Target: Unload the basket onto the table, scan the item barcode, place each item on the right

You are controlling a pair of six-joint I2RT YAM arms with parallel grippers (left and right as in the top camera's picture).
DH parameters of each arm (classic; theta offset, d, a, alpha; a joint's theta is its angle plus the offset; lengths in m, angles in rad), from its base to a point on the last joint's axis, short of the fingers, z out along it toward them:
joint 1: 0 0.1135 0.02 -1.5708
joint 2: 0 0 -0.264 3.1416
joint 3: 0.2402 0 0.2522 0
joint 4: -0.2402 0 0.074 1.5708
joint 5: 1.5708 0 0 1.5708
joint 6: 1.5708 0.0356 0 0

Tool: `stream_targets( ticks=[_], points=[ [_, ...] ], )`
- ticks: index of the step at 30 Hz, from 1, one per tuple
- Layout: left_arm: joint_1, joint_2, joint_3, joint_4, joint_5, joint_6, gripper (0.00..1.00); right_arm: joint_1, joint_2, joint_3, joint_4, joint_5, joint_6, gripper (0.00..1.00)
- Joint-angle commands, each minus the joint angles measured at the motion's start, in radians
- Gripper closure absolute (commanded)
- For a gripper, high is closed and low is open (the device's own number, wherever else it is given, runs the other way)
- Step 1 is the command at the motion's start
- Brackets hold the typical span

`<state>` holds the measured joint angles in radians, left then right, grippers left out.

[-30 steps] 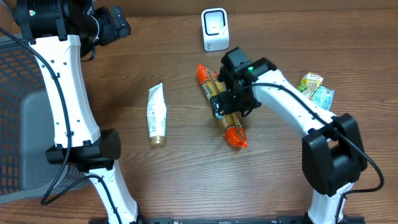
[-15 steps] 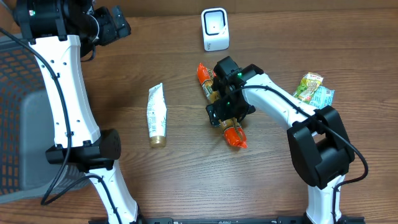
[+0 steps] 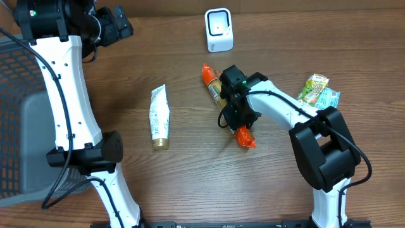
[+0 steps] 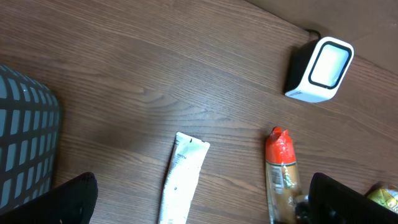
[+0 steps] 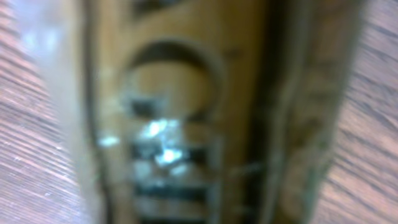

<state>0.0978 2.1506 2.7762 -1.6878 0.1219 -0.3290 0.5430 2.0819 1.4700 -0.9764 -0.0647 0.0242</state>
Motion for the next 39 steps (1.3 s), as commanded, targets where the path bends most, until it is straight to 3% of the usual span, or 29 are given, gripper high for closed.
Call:
stream_targets(
  ticks=[1, 3, 9, 12, 19, 24, 27, 31, 39],
  points=[
    [-0.007, -0.026, 0.002, -0.002, -0.006, 0.019, 0.0, -0.003, 0.009, 0.028, -0.034, -0.055, 0.0, 0.87],
    [-0.007, -0.026, 0.002, -0.002, -0.006, 0.019, 0.01, -0.003, 0.008, 0.069, -0.069, -0.119, 0.0, 0.96],
    [-0.007, -0.026, 0.002, -0.002, -0.006, 0.019, 0.0, -0.012, -0.017, 0.221, -0.159, -0.316, -0.016, 0.96],
    [-0.008, -0.026, 0.002, -0.002, -0.006, 0.019, 0.0, -0.019, -0.042, 0.32, -0.204, -0.323, -0.017, 0.96],
    [-0.007, -0.026, 0.002, -0.002, -0.006, 0.019, 0.0, -0.014, -0.051, 0.575, -0.273, 0.133, 0.123, 0.96],
    [-0.008, -0.026, 0.002, -0.002, -0.006, 0.019, 0.0, -0.013, -0.049, 0.616, -0.106, 0.473, 0.122, 0.96],
    [-0.007, -0.026, 0.002, -0.002, -0.006, 0.019, 0.01, -0.013, -0.034, 0.611, -0.018, 0.61, 0.034, 0.96],
    [-0.007, -0.026, 0.002, -0.002, -0.006, 0.019, 0.01, -0.017, 0.01, 0.611, 0.153, 0.797, -0.21, 0.96],
    [-0.007, -0.026, 0.002, -0.002, -0.006, 0.019, 0.0, -0.029, 0.116, 0.611, 0.437, 0.811, -0.629, 0.96]
  ],
)
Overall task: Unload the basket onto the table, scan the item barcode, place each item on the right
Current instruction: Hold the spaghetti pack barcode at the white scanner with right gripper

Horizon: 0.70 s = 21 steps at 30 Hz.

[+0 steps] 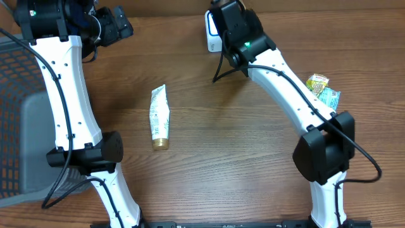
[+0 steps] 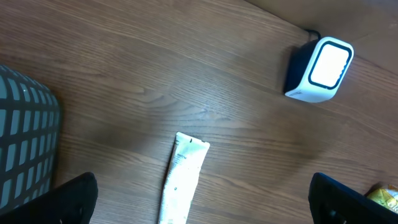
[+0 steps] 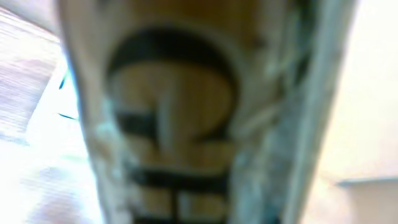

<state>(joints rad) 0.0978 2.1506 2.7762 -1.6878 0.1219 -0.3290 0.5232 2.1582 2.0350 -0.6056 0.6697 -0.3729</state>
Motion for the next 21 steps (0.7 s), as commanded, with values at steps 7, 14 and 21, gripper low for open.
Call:
stream_targets(
  ticks=[7, 14, 21],
  points=[
    [-0.007, -0.026, 0.002, -0.002, -0.006, 0.019, 0.01, -0.027, 0.172, 0.046, 0.256, 0.237, -0.419, 0.96],
    [-0.007, -0.026, 0.002, -0.002, -0.006, 0.019, 0.0, -0.069, 0.227, 0.046, 0.349, 0.336, -0.446, 0.96],
    [-0.007, -0.026, 0.002, -0.002, -0.006, 0.019, 0.0, -0.081, 0.227, 0.046, 0.344, 0.339, -0.443, 0.96]
  ],
)
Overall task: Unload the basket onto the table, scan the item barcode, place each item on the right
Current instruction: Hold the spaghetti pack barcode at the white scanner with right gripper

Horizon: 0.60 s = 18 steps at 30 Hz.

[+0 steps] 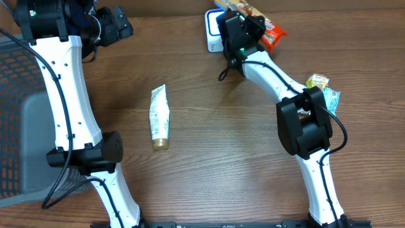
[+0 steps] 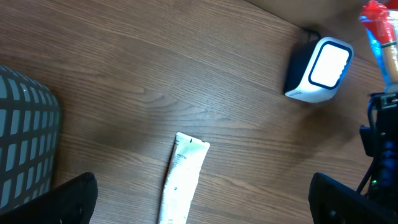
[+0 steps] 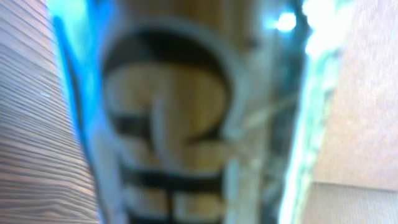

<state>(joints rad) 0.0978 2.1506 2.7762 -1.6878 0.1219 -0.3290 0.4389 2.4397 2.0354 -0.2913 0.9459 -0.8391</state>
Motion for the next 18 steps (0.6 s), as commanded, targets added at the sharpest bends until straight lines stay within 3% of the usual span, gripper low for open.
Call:
stream_targets(
  ticks=[1, 18],
  points=[
    [-0.007, -0.026, 0.002, -0.002, -0.006, 0.019, 0.0, 0.003, -0.054, 0.045, 0.028, 0.062, 0.024, 0.96],
    [-0.007, -0.026, 0.002, -0.002, -0.006, 0.019, 0.0, 0.005, -0.054, 0.045, -0.055, 0.063, 0.061, 0.96]
  ],
)
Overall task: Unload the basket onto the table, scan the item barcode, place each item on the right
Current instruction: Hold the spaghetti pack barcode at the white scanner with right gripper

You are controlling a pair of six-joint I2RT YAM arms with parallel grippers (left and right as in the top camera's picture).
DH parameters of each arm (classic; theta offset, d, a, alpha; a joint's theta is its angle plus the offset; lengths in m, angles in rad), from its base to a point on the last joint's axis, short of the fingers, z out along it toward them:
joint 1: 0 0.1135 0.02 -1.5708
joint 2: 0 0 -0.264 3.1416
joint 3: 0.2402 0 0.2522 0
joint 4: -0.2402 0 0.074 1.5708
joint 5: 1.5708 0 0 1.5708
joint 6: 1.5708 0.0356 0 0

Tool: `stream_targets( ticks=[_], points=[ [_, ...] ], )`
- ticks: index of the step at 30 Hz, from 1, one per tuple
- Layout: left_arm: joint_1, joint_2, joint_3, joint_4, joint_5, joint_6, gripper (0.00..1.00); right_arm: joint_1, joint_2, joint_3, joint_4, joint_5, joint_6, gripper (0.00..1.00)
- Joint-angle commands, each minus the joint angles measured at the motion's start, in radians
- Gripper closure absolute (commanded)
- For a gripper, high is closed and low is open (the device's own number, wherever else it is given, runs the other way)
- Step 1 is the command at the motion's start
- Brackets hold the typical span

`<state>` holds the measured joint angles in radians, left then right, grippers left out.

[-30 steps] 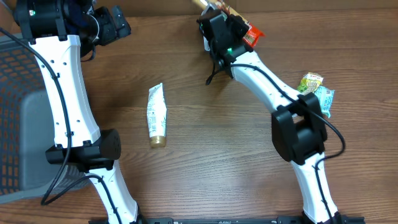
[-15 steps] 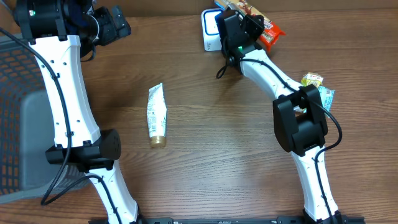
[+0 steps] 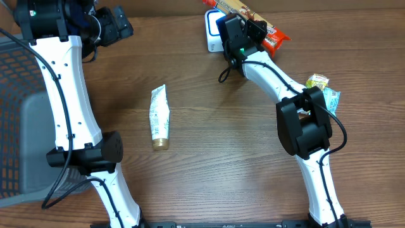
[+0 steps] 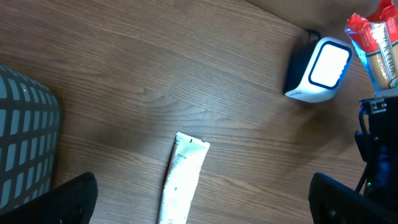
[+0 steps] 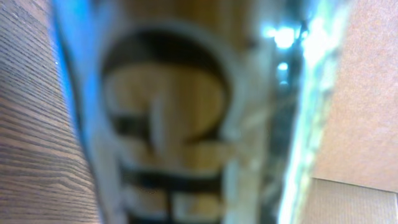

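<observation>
A long snack bar in a tan wrapper with red ends (image 3: pixel 252 17) is held in the air at the table's far edge, slanting over the white scanner (image 3: pixel 211 35). My right gripper (image 3: pixel 239 30) is shut on it. In the right wrist view the wrapper (image 5: pixel 180 118) fills the frame, blurred, with bluish light on its edges. From the left wrist view the scanner's lit face (image 4: pixel 324 65) shows, with the bar's red end (image 4: pixel 373 43) just to its right. My left gripper (image 3: pixel 119 26) hangs high at the far left, open and holding nothing.
A white tube with a gold cap (image 3: pixel 159 118) lies left of centre on the table. Two green snack packets (image 3: pixel 319 90) sit at the right. A dark mesh basket (image 3: pixel 19 114) stands past the left edge of the table.
The bar has shifted slightly over the scanner; in the left wrist view its red end now sits lower and shows more. The left arm has not moved.
My right gripper was first down on the bar where it lay mid-table. Then the bar was off the table and the arm was up by the scanner. After that the bar was held across the scanner, where it still is.
</observation>
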<state>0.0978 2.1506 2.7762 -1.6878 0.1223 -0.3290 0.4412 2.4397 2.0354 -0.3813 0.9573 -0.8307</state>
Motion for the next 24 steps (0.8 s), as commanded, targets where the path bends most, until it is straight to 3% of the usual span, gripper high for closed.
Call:
stream_targets(
  ticks=[1, 24],
  points=[
    [-0.007, -0.026, 0.002, -0.002, -0.007, 0.019, 0.0, 0.003, -0.054, 0.045, 0.035, 0.051, 0.053, 0.96],
    [-0.007, -0.026, 0.002, -0.002, -0.006, 0.019, 0.0, 0.003, -0.053, 0.045, 0.035, -0.013, 0.132, 0.96]
  ],
)
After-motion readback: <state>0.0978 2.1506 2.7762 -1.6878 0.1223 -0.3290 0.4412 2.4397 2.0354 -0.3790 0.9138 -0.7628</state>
